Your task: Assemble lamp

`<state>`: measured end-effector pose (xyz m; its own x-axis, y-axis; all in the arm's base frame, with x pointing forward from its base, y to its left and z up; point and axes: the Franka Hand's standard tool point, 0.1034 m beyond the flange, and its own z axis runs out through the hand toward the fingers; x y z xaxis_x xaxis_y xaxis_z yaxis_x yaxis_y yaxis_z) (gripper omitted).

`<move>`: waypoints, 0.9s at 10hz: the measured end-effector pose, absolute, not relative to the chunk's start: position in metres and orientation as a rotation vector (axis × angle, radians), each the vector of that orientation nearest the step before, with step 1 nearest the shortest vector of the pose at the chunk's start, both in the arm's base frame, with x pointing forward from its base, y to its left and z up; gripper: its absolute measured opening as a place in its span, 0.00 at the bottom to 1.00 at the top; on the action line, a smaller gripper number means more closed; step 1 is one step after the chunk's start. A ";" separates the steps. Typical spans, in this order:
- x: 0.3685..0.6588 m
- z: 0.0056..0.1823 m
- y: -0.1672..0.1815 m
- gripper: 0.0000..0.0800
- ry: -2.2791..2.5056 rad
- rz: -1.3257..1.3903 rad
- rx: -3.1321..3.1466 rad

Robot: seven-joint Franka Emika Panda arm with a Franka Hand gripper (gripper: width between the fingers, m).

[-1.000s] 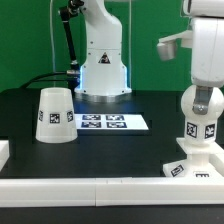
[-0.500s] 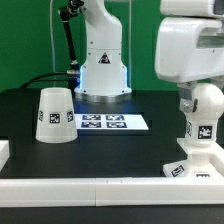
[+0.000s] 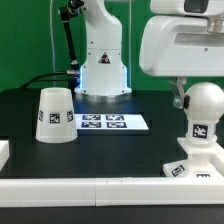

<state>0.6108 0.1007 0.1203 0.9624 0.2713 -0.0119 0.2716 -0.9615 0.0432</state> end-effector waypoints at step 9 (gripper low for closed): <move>0.604 0.117 0.103 0.72 -0.838 -0.013 3.010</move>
Offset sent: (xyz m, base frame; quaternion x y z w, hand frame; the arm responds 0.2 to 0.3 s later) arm 0.0000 0.0000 0.0000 0.0000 0.0000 0.1296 0.9916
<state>0.6040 0.1035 0.1166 0.8560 -0.5170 -0.0034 -0.5169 -0.8559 0.0189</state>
